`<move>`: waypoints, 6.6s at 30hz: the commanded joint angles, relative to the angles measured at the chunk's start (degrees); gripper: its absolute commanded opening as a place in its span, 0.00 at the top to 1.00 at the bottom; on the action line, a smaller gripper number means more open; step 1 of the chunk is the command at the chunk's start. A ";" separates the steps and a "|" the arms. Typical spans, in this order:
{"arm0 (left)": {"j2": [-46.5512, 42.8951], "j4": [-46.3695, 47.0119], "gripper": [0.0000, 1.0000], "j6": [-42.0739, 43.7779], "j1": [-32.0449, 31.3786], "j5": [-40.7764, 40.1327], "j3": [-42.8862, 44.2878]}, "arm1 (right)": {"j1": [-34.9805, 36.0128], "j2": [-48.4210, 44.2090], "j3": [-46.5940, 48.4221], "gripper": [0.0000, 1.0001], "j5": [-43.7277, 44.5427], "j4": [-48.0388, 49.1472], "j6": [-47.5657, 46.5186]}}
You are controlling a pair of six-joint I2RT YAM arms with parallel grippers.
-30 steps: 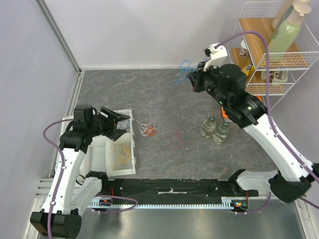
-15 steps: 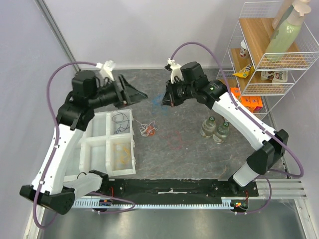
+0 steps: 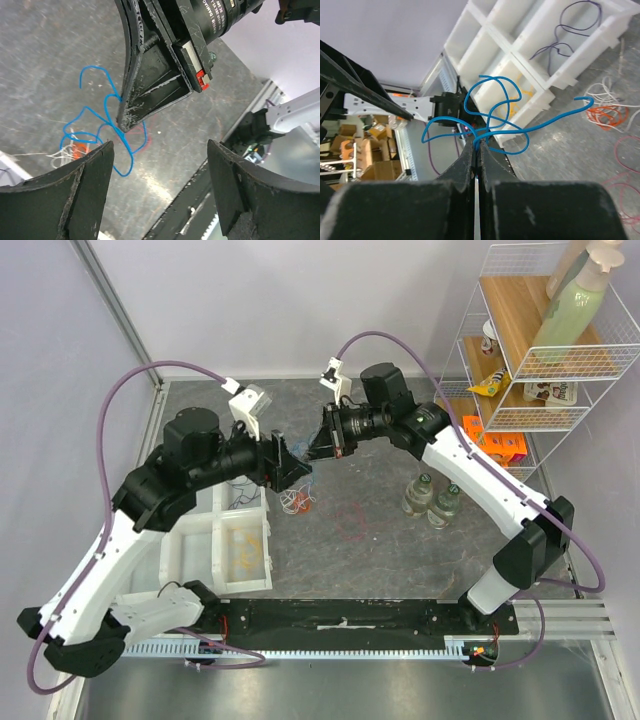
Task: Untangle the cables
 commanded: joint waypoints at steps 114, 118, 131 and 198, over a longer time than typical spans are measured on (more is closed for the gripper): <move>6.72 4.93 0.26 -20.51 11.02 9.94 -16.91 | 1.77 9.95 -19.55 0.57 35.02 -10.30 -10.16; 6.98 4.85 0.23 -19.73 11.02 10.12 -17.36 | 1.77 11.44 -20.51 0.57 34.84 -8.98 -10.60; 9.71 5.81 0.16 -19.28 10.67 14.51 -17.18 | 1.77 6.01 -14.82 1.00 36.16 -11.78 -13.15; 1.72 28.51 0.98 -23.16 10.40 5.83 -22.28 | 1.77 -17.64 26.93 1.00 19.18 17.48 7.69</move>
